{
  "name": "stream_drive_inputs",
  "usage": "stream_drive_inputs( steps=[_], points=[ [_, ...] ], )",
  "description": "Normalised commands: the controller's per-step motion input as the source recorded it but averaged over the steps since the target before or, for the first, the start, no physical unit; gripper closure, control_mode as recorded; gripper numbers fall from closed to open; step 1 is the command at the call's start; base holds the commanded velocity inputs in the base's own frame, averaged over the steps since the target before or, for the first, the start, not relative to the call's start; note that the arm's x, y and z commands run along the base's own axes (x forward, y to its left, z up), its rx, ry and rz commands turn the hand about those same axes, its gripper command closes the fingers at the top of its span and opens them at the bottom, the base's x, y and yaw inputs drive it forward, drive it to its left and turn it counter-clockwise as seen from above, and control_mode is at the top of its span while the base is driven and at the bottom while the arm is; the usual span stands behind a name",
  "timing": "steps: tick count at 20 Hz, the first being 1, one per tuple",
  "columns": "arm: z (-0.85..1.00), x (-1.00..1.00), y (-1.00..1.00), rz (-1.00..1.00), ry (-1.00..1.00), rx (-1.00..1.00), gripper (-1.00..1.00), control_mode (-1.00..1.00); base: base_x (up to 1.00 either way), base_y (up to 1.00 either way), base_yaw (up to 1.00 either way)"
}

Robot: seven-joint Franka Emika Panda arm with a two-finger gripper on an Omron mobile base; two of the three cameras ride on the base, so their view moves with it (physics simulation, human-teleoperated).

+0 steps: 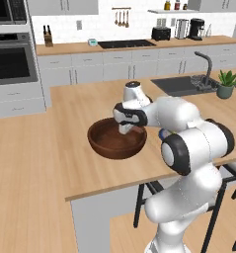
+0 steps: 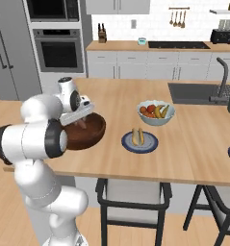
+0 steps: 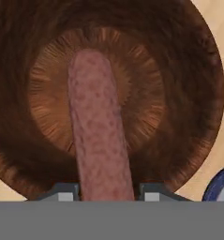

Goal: Place one bun and one sausage from the bowl on each plate.

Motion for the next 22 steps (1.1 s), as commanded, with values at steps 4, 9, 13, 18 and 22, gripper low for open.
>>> stream_drive_inputs(
  steps=[4, 9, 13, 18, 22],
  points=[
    [1.00, -0.18, -1.00, -0.33, -0.07, 0.01, 1.00, -1.00, 0.00, 0.00, 0.00],
    [0.83, 0.03, -1.00, -0.34, 0.11, 0.07, 1.00, -1.00, 0.00, 0.00, 0.00],
    [-0.01, 0.09, -1.00, -0.50, 0.38, 0.07, 1.00, -1.00, 0.00, 0.00, 0.00],
    [-0.56, 0.27, -0.78, -0.23, 0.07, 0.01, 1.00, -1.00, 0.00, 0.00, 0.00],
    [-0.81, 0.18, -0.12, 0.00, 0.00, 0.00, 1.00, -1.00, 0.00, 0.00, 0.00]
  ],
)
